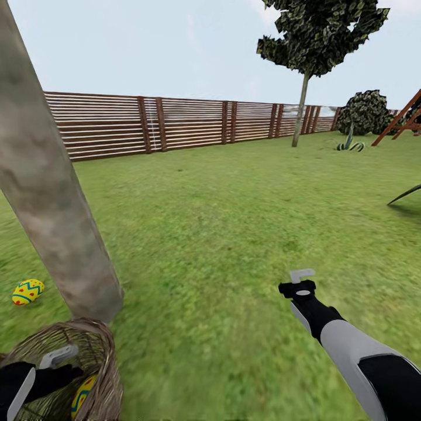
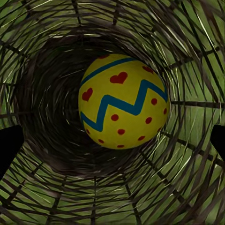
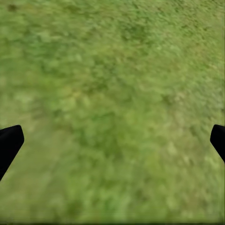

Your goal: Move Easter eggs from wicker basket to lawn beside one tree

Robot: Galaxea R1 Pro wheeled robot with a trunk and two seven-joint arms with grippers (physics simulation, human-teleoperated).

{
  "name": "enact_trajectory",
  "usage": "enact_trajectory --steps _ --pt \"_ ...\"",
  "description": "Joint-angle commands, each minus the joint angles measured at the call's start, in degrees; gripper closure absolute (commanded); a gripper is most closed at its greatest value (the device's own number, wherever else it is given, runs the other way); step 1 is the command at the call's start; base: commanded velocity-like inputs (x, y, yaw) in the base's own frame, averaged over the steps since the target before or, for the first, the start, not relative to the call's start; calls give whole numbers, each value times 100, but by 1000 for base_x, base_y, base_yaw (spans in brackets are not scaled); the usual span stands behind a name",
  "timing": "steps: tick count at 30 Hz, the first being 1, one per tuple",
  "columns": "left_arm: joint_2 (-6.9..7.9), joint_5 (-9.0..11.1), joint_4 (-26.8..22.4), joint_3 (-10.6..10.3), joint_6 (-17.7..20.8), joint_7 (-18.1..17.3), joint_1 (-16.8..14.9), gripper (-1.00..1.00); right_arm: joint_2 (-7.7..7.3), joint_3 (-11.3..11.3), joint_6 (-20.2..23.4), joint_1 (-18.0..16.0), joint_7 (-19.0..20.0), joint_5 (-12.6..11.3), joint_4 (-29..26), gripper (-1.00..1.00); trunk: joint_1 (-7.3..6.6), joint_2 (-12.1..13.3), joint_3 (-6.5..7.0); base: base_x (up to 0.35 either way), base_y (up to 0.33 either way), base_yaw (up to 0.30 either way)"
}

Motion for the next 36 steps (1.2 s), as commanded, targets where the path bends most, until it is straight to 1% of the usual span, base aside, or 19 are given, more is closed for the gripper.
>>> enact_trajectory --steps 1,7,27,31,36 --pt "-13 44 -3 10 39 7 -3 -100 -4 47 54 -2 -29 11 -13 -100 1 -4 -28 0 0 0" --pt "-64 44 -8 3 39 7 -3 -100 -4 46 54 -6 -31 11 -13 -100 16 -12 -161 0 0 0" --pt "-68 48 -10 3 39 7 -3 -100 -4 51 63 -3 -29 11 -13 -100 68 -39 -604 0 0 0" --pt "-68 48 -10 5 39 7 -3 -100 -6 49 61 -5 -29 11 -11 -100 68 -39 -604 0 0 0" --pt "-68 48 -10 3 39 7 -3 -100 -69 38 8 -3 -21 -10 -6 -100 68 -39 -604 0 0 0"
